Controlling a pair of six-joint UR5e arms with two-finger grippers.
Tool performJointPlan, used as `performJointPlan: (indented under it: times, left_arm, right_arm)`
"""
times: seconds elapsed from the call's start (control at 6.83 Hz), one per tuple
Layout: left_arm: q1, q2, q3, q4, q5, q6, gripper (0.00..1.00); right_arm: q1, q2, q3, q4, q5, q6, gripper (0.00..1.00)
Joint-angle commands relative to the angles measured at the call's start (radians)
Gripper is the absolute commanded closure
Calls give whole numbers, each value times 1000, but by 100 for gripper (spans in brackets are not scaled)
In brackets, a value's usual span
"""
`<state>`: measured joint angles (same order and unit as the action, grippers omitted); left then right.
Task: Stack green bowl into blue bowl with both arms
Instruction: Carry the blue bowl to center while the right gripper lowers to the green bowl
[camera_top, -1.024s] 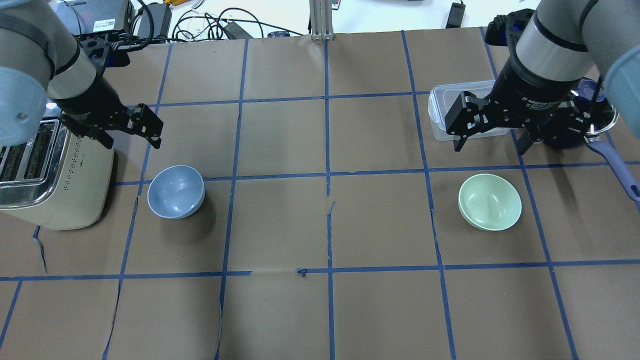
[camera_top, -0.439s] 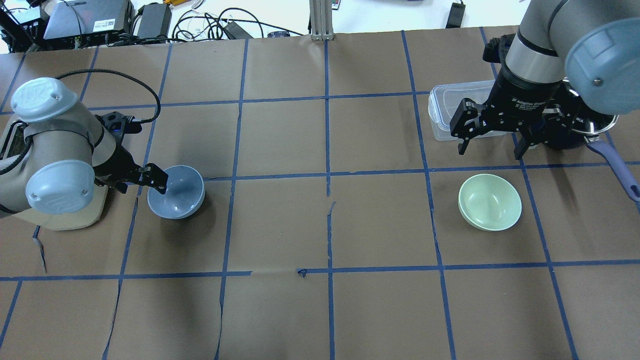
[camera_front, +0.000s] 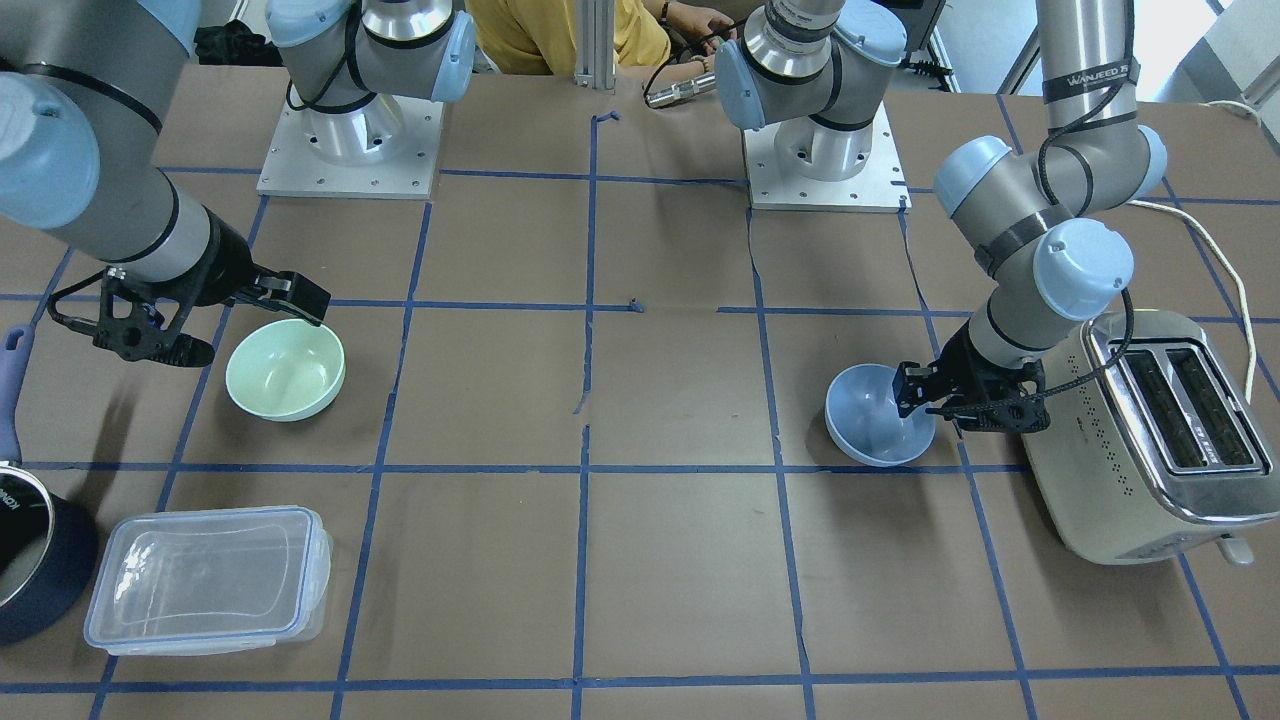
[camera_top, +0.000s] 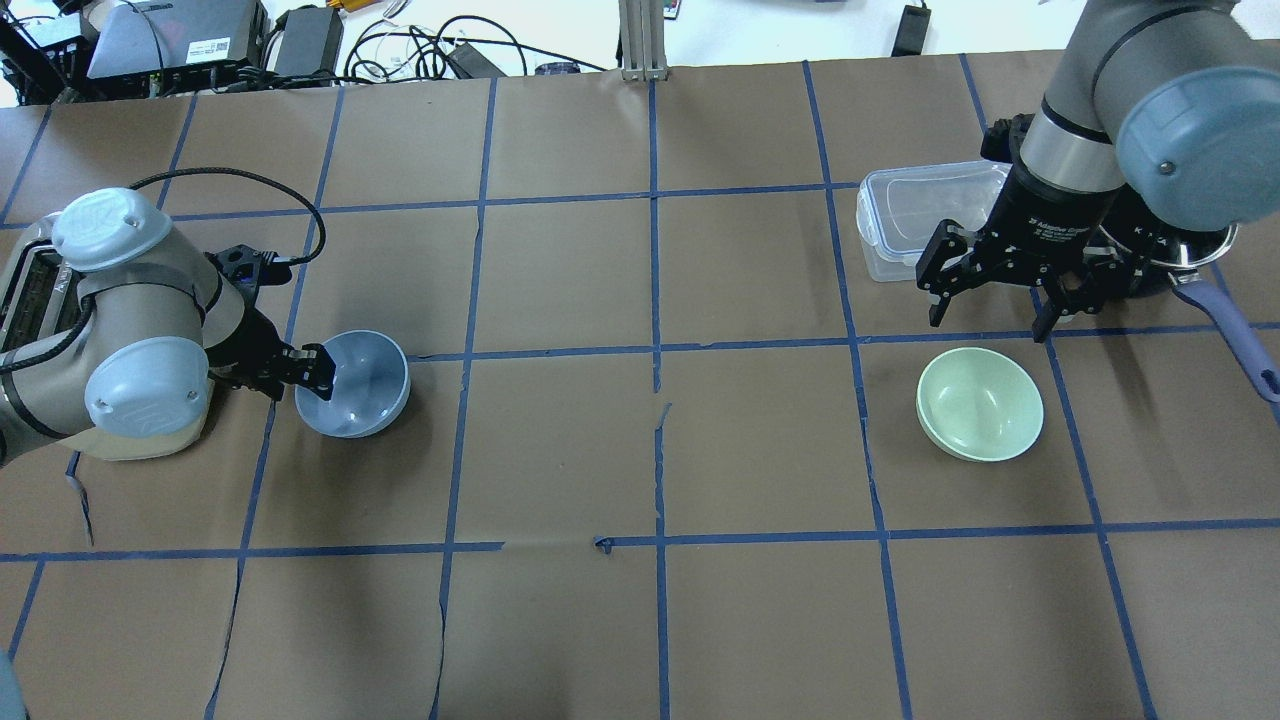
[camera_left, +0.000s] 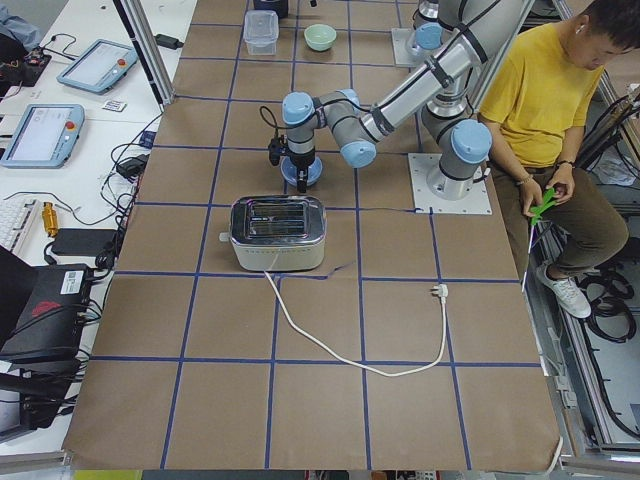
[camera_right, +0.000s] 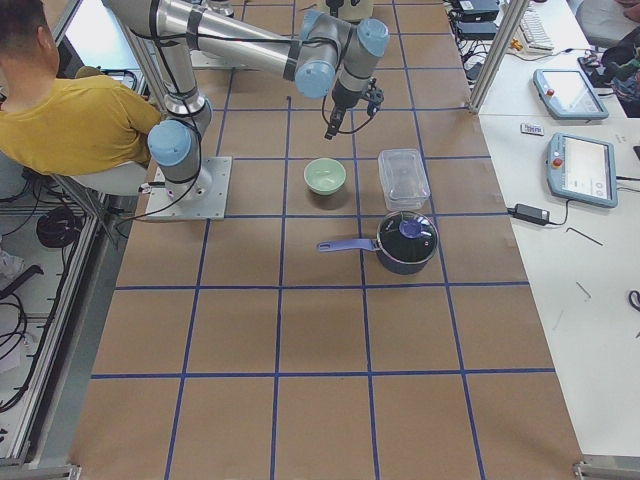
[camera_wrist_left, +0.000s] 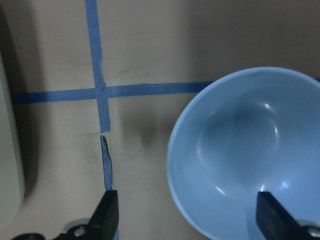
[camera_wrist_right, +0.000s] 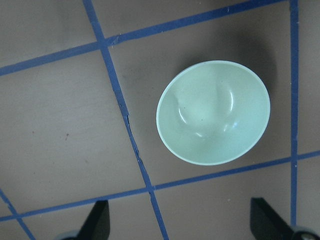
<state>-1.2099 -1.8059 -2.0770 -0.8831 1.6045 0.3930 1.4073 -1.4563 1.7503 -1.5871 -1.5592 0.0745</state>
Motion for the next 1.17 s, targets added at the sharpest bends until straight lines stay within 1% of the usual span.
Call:
performJointPlan:
  times: [0.0, 0.15, 0.29, 0.44, 0.59, 0.73, 0.88, 1.02]
  left_arm:
    - [-11, 5, 0, -2, -23, 3, 96]
    - [-25, 23, 0, -34, -69, -40, 97]
    - [-67, 52, 17, -63, -72, -110, 99]
    - [-130, 91, 59, -170, -69, -182, 99]
    - [-196, 117, 77, -231, -101, -280, 99]
    - [-273, 103, 77, -232, -215, -358, 99]
    - [-374, 83, 83, -200, -222, -555, 99]
    - [-498, 62, 87, -98, -218, -717, 99]
  right_arm:
    - [-5, 36, 111, -194, 8, 1, 0]
    - [-4, 63, 133, -229, 11, 2, 0]
    - [-2, 97, 133, -250, 10, 5, 0]
    - [1, 121, 135, -287, 10, 30, 0]
    - [1, 140, 136, -297, 11, 31, 1]
    - [1, 149, 136, -304, 11, 31, 2]
    - [1, 155, 138, -306, 13, 31, 4]
    - [1, 169, 138, -310, 13, 31, 5]
